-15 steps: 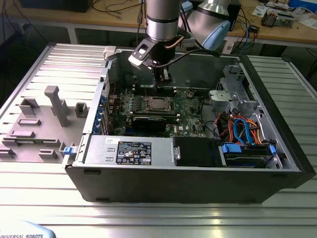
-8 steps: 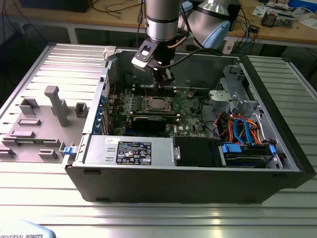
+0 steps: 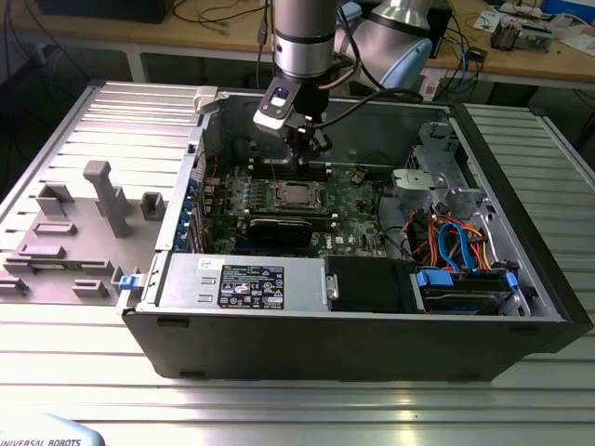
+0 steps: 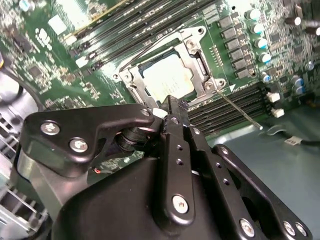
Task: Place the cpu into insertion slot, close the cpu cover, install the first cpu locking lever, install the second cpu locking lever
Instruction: 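Install the first cpu locking lever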
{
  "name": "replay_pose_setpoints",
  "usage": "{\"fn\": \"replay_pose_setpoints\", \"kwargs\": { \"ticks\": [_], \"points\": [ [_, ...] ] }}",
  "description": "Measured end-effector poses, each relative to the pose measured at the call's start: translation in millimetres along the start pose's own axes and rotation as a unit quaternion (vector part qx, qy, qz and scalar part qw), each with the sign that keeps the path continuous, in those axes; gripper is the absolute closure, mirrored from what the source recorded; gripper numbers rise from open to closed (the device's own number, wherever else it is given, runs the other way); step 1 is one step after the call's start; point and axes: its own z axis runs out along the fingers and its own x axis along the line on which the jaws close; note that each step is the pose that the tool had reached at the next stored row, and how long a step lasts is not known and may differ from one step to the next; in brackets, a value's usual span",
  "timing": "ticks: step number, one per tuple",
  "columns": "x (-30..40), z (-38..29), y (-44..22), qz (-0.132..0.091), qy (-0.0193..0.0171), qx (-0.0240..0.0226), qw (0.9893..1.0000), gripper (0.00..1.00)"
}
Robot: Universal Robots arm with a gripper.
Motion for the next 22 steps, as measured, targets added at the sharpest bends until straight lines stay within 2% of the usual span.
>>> {"fn": "replay_pose_setpoints", "kwargs": {
  "ticks": [1, 3, 22],
  "points": [
    [0.0, 0.0, 0.0, -0.015, 0.0004, -0.0007, 0.9999, 0.89],
    [0.0, 0.0, 0.0, -0.027, 0.0008, -0.0014, 0.9996, 0.89],
    [0.0, 0.0, 0.0, -0.036, 0.0010, -0.0018, 0.9994, 0.89]
  ]
}}
